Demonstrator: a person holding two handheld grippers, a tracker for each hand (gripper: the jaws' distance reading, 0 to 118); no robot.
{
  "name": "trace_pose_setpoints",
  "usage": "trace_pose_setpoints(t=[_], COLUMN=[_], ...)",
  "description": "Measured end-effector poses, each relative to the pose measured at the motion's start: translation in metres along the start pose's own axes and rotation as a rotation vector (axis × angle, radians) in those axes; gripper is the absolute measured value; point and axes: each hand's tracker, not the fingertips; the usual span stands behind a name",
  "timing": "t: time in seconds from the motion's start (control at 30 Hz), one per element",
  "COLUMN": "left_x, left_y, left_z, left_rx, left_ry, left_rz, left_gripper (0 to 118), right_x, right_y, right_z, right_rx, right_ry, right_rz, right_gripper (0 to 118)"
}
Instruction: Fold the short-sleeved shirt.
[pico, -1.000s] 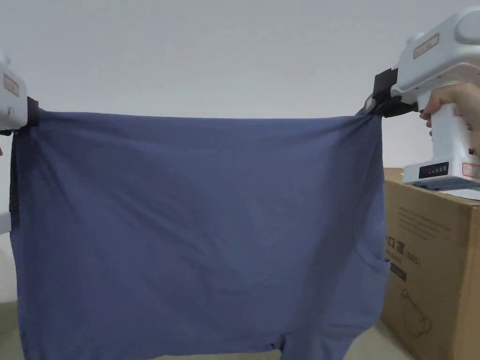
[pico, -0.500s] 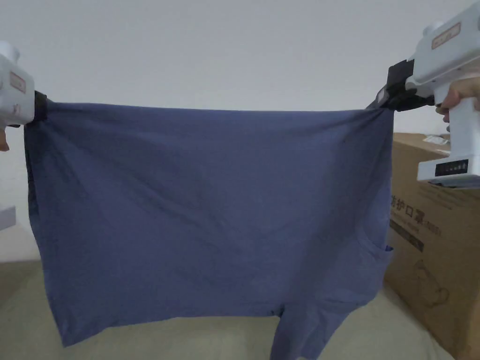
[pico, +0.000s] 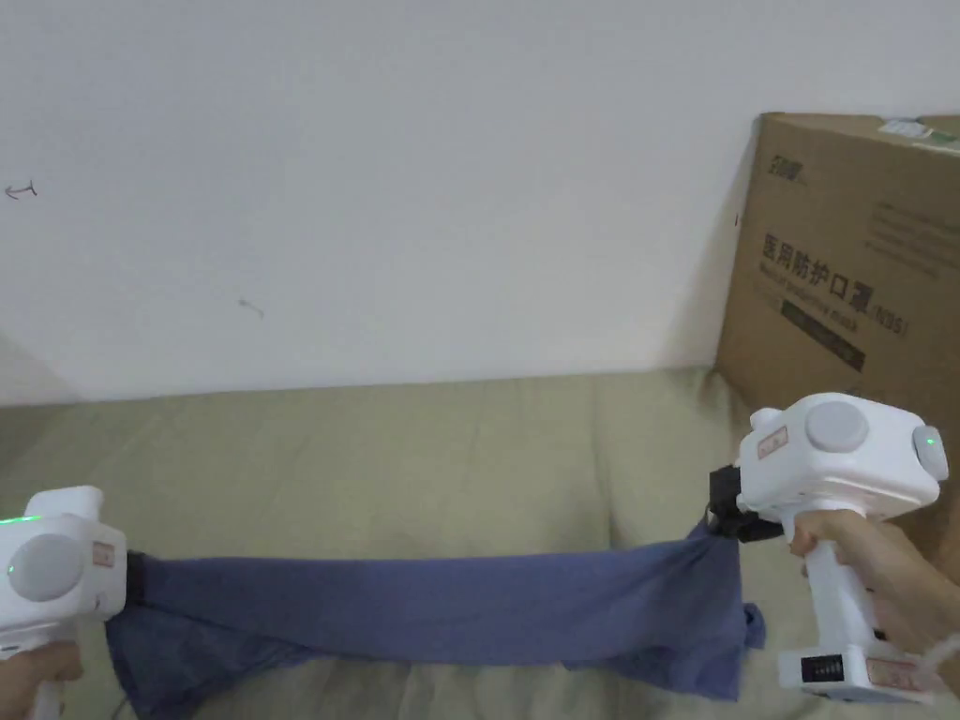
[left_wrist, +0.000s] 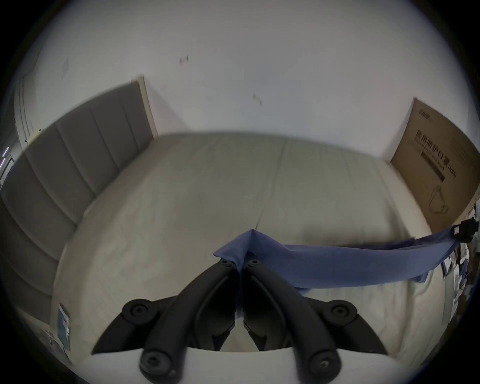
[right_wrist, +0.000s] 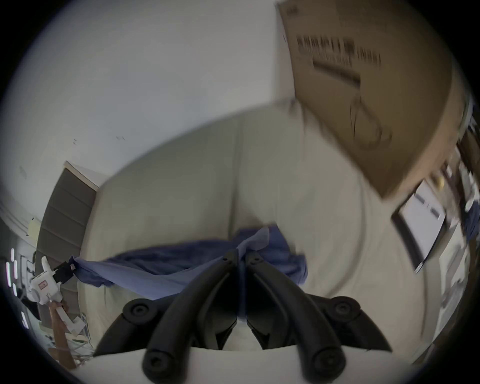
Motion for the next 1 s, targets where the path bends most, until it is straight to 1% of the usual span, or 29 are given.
trace_pose_setpoints(t=[0.07, 0.13, 0.2, 0.23, 0.27, 0.3, 0.33, 0.37, 0.4, 0.47, 0.53, 0.57, 0.6, 0.63, 0.67, 0.73, 0.77, 0.8, 0.9, 1.0], left_x=[-0.005, -0.010, -0.018, -0.021, -0.024, -0.028, -0.030, -0.031, -0.032, -0.036, -0.043, -0.046, -0.060, -0.064, -0.068, -0.076, -0.080, -0.085, -0.098, -0.102], left_y=[-0.024, -0.044, -0.062, -0.069, -0.077, -0.087, -0.094, -0.105, -0.117, -0.142, -0.172, -0.186, -0.203, -0.221, -0.234, -0.263, -0.275, -0.285, -0.311, -0.331], left_z=[-0.006, -0.007, 0.001, 0.006, 0.014, 0.026, 0.037, 0.053, 0.069, 0.099, 0.127, 0.139, 0.137, 0.149, 0.156, 0.171, 0.179, 0.187, 0.205, 0.214], left_rx=[-0.020, -0.046, -0.050, -0.055, -0.057, -0.046, -0.035, -0.025, -0.007, 0.021, 0.024, 0.021, 0.017, 0.015, 0.007, -0.016, -0.019, -0.020, -0.061, -0.083], left_ry=[-0.007, -0.006, -0.013, -0.026, -0.031, -0.036, -0.044, -0.044, -0.045, -0.024, -0.032, -0.036, -0.045, -0.045, -0.035, -0.020, -0.007, -0.002, -0.012, 0.000], left_rz=[0.014, 0.026, 0.017, 0.006, -0.005, -0.013, -0.024, -0.036, -0.057, -0.079, -0.075, -0.073, -0.069, -0.056, -0.044, -0.062, -0.079, -0.081, -0.086, -0.082], left_gripper=[2, 2, 2, 2, 2, 2, 2, 2, 2, 2, 2, 2, 2, 2, 2, 2, 2, 2, 2, 2], right_x=[0.010, 0.011, 0.017, 0.015, 0.013, 0.012, 0.011, 0.013, 0.013, 0.017, 0.026, 0.029, 0.036, 0.043, 0.048, 0.057, 0.062, 0.066, 0.078, 0.082], right_y=[-0.028, -0.066, -0.094, -0.108, -0.120, -0.134, -0.147, -0.157, -0.173, -0.209, -0.245, -0.265, -0.286, -0.304, -0.321, -0.360, -0.374, -0.390, -0.422, -0.439], right_z=[-0.018, -0.018, -0.009, 0.000, 0.009, 0.020, 0.033, 0.047, 0.061, 0.085, 0.106, 0.114, 0.120, 0.124, 0.130, 0.143, 0.147, 0.152, 0.163, 0.164], right_rx=[-0.028, -0.040, -0.034, -0.043, -0.049, -0.029, -0.011, 0.023, 0.046, 0.062, 0.069, 0.082, 0.084, 0.053, 0.046, 0.026, 0.025, 0.021, -0.015, -0.059], right_ry=[-0.007, 0.012, 0.045, 0.038, 0.034, 0.037, 0.039, 0.044, 0.053, 0.072, 0.045, 0.039, 0.035, 0.026, 0.040, 0.050, 0.053, 0.054, 0.030, 0.045], right_rz=[-0.004, -0.009, -0.024, -0.028, -0.019, 0.032, 0.055, 0.077, 0.083, 0.062, 0.045, 0.051, 0.046, 0.022, 0.019, -0.034, -0.035, -0.052, -0.039, -0.031], right_gripper=[4, 4, 4, 4, 4, 4, 4, 4, 4, 4, 4, 4, 4, 4, 4, 4, 4, 4, 4, 4])
